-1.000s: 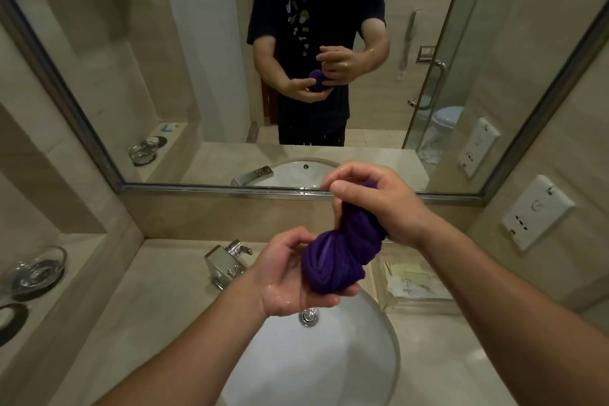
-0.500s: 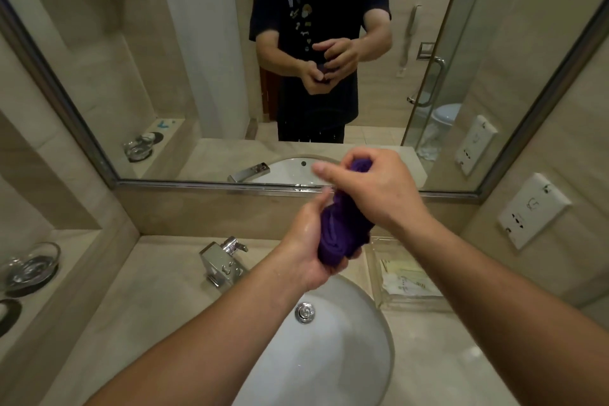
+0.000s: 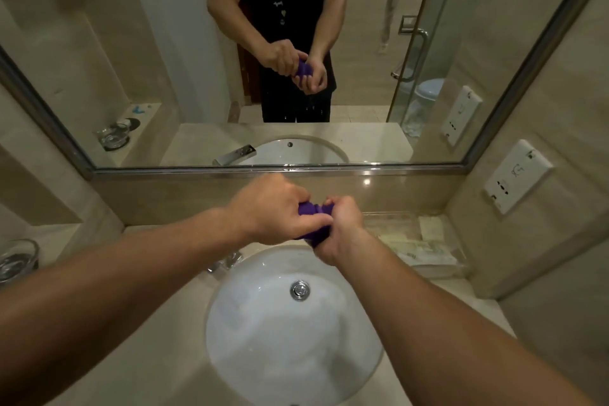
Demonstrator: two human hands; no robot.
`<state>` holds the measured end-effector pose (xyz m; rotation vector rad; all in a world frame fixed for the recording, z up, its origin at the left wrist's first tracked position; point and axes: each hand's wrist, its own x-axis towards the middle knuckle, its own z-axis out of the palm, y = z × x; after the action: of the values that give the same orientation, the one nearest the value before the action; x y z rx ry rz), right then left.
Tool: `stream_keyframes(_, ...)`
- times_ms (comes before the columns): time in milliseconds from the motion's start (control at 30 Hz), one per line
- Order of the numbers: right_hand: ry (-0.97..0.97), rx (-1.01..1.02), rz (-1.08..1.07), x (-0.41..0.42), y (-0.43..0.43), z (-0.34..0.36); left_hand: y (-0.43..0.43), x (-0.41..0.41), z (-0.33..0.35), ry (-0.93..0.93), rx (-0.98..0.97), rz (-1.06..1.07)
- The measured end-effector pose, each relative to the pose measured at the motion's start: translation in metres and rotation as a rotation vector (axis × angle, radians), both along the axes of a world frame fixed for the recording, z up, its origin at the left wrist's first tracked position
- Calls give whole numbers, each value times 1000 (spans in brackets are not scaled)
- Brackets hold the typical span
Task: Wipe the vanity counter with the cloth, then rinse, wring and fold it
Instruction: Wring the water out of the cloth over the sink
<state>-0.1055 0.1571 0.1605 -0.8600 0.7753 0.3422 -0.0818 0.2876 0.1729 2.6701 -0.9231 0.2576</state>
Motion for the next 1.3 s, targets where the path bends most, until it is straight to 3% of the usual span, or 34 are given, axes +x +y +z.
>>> stream_keyframes(333,93,-37,146,2,11,-24,16,11,-12,-82,100,-246)
stream_keyframes(667,93,36,177,5,4,-31,10,14,-9,-74,145,-308)
stream_keyframes(800,16,-13,96,9,-1,-26,11,8,-17,57,29,-99)
stream_keyframes(1000,-348,-208,104,20,-10,11,14,-12,-34,352,-698,241)
stream_keyframes(1133,-603,-321,124,14,-13,42,9,-26,-24,404,-832,298)
stream_keyframes(1300,-728,-364,232,1,-13,80,-4,-43,11,123,-828,284)
